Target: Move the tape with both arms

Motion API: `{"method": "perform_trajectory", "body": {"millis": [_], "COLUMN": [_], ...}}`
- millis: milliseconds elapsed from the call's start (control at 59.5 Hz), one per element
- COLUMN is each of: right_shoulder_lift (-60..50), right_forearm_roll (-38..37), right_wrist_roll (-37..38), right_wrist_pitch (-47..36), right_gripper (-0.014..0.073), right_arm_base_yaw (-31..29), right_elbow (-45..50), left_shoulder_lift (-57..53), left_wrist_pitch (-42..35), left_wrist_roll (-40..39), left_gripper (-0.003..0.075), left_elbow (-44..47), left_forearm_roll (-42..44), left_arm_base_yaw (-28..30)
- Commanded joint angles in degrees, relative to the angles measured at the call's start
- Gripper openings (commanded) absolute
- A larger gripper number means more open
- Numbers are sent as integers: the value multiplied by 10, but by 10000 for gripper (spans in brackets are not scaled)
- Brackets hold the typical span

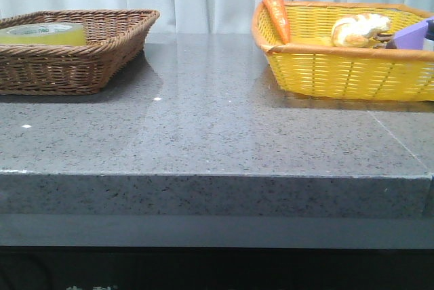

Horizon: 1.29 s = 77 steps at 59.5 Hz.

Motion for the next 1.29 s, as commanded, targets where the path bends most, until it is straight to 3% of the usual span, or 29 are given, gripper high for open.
{"method": "perform_trajectory", "body": {"millis": [0,118,1278], "right_shoulder_lift": [-28,-57,-57], "right_forearm_roll": [-5,-5,-5], "right_wrist_roll": [-1,-1,-1], "right_wrist_pitch": [-58,-65,-56], "right_gripper": [-90,-90,-90], "right_arm_base_yaw": [-16,-20,-20], "right_elbow": [27,63,61], "left_shoulder_lift": [-11,-11,-10], "left_wrist_pitch": [-51,-51,-51], "left_wrist_roll": [-5,-5,-5], "left_gripper": [-20,-20,-20], "left_elbow": [22,22,22], "left_forearm_roll": [-5,-5,-5], "left_arm_base_yaw": [-1,-1,-1]}}
